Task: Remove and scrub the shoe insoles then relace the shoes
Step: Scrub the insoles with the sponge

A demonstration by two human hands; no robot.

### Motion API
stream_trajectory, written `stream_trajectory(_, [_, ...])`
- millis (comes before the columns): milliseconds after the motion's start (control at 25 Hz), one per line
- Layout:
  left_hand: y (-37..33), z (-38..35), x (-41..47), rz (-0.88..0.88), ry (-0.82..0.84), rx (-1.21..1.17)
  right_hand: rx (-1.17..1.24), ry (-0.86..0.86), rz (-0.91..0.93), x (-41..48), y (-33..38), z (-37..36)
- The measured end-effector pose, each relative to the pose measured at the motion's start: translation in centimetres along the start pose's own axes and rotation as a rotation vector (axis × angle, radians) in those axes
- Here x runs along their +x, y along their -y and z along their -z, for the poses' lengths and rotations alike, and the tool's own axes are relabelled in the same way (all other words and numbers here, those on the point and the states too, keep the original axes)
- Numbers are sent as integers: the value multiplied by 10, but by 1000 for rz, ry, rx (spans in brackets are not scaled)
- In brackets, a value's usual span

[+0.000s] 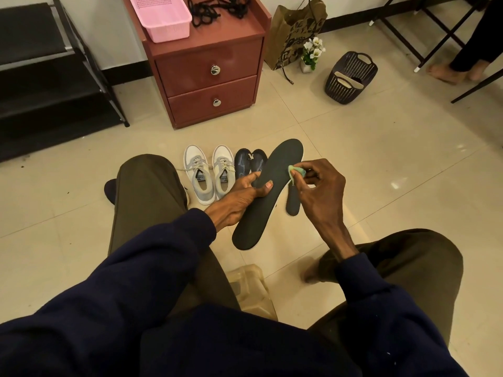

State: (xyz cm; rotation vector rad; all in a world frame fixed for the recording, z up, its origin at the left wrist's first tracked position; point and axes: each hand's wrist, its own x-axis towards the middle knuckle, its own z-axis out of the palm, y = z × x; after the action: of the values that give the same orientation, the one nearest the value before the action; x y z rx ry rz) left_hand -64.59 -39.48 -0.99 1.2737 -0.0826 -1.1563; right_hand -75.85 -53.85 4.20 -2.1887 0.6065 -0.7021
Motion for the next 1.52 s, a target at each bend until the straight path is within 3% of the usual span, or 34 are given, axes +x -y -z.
stream_trajectory(280, [-3, -2, -9, 0, 170, 108, 87, -195, -140, 13, -17, 19])
stream_trajectory(600, [18, -10, 1, -21, 224, 445, 64, -44, -79, 9, -16, 13])
stream_trajectory(1040, [2, -19, -15, 1, 307, 218, 187, -177, -267, 22, -31, 19])
stream_trajectory(1280, [5, -13, -13, 78, 342, -10, 222, -153, -298, 24, -33, 20])
stream_trajectory(1520, [1, -11, -10, 190, 258, -348, 204, -109, -326, 21, -30, 17])
